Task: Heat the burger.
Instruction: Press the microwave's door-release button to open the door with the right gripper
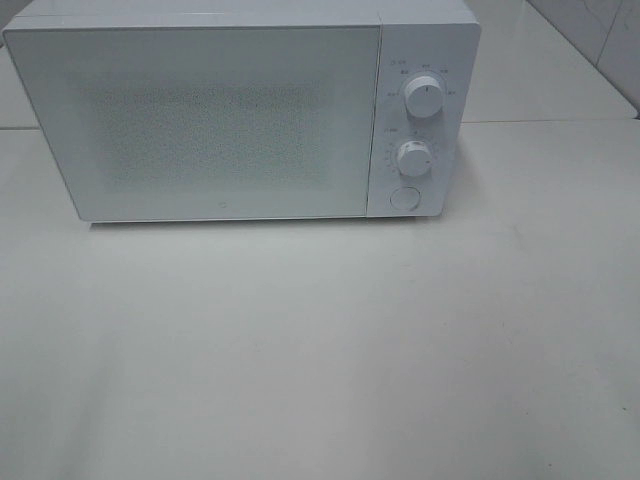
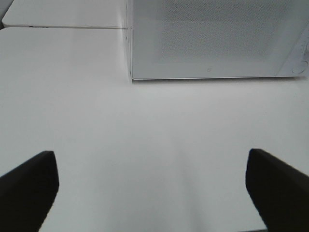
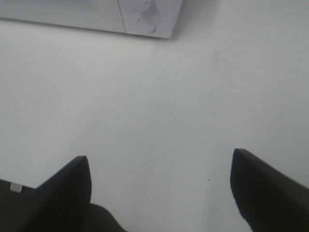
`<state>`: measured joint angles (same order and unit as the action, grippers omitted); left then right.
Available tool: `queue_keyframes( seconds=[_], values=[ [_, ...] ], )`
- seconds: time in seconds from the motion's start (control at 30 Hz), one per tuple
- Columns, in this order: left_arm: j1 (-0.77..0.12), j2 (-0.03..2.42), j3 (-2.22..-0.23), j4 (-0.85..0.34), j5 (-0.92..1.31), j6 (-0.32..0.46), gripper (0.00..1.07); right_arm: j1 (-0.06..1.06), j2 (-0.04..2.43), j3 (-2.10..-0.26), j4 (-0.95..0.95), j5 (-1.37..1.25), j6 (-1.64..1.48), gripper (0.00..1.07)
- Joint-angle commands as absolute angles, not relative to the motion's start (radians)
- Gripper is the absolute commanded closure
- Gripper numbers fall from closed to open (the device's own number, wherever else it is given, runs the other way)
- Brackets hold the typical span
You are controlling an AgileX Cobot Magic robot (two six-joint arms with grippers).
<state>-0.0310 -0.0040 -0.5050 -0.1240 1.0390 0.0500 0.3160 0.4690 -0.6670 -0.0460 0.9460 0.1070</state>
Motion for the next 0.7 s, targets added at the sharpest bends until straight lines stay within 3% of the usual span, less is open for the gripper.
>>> queue_keyframes(
  seconds=[0.03,0.3,0.7],
  values=[
    [-0.027,-0.026,-0.503,-0.125,1.037,0.046,0.09,0.275,0.414,-0.642,-0.049,0.958,0.097,0.31],
    [-0.027,-0.026,-0.503,-0.125,1.037,0.046,0.09,0.166,0.237,-0.543,-0.048,0.954,0.098,0.31],
    [-0.027,-0.026,-0.503,-0.125,1.037,0.046,0.09,0.134,0.07,-0.529,-0.05,0.955,0.109,0.31]
  ],
)
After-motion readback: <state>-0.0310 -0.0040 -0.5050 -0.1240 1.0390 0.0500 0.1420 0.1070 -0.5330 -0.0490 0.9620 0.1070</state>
